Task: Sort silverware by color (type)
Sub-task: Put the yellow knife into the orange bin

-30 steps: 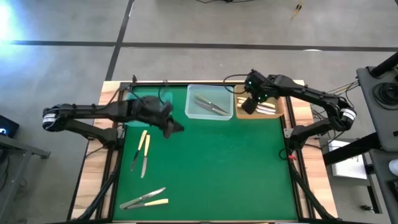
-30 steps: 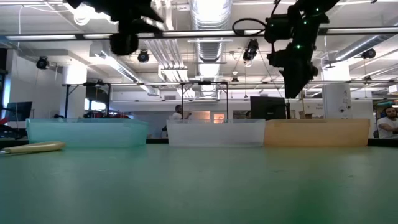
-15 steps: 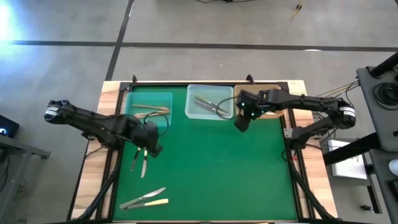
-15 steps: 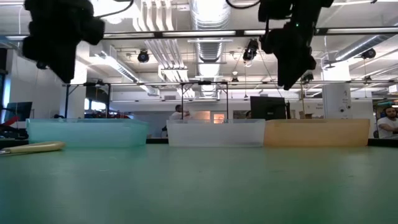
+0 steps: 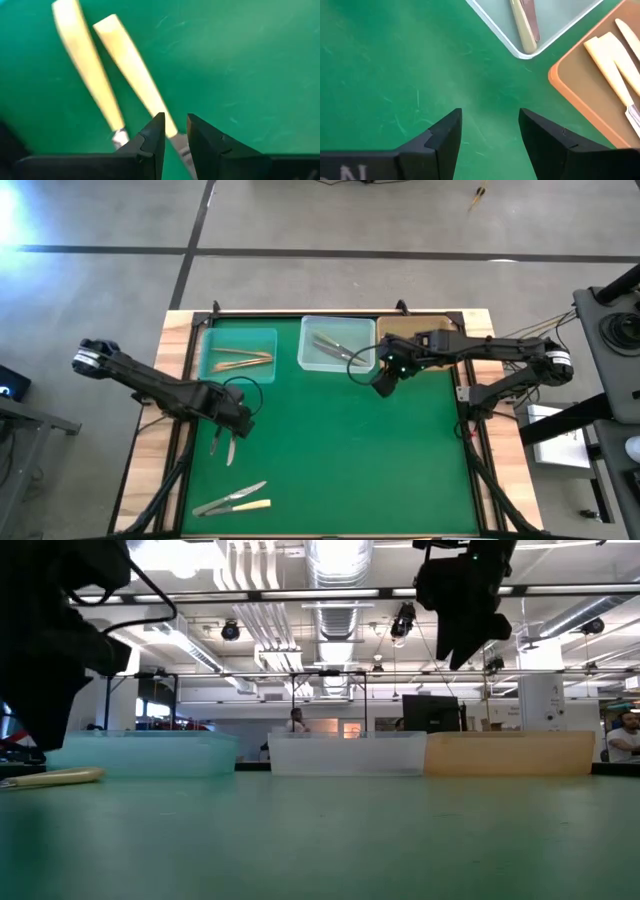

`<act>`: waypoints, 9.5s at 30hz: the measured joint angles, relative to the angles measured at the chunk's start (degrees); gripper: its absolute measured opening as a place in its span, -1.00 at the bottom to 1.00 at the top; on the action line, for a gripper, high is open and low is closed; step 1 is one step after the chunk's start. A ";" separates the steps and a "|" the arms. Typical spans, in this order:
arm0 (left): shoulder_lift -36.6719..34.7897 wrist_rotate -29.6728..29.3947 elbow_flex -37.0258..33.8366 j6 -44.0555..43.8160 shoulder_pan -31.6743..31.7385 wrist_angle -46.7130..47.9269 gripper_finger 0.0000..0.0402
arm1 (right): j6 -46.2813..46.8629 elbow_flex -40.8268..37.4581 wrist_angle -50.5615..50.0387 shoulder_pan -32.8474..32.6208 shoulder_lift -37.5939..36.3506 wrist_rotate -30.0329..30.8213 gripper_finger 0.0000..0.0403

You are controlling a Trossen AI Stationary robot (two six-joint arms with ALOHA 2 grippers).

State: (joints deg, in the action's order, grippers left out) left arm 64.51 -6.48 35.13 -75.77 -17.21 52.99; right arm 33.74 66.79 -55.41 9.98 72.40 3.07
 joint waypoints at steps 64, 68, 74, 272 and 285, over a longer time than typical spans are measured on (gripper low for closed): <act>13.86 -33.68 43.50 35.08 4.58 -11.54 -0.85 | -2.27 0.28 44.27 -2.36 -0.26 -0.07 -0.07; 13.88 -35.42 42.92 36.29 4.59 -15.32 -0.85 | -2.75 0.28 53.28 -2.51 -0.24 -0.03 -0.07; 13.92 -38.00 40.91 37.43 5.61 -22.32 -0.85 | -0.30 0.28 59.35 -2.56 0.17 -0.04 -0.07; 23.92 -26.53 46.70 55.15 21.41 -36.53 -0.81 | -7.56 13.22 48.88 11.65 10.20 -12.71 0.03; 34.71 -31.42 65.56 64.48 21.80 -16.64 -0.82 | -13.12 13.35 47.56 11.83 9.51 -13.23 -0.91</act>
State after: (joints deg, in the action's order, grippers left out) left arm 99.22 -37.90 100.69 -11.29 4.59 36.35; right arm 20.62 80.14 -7.84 21.80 81.92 -10.15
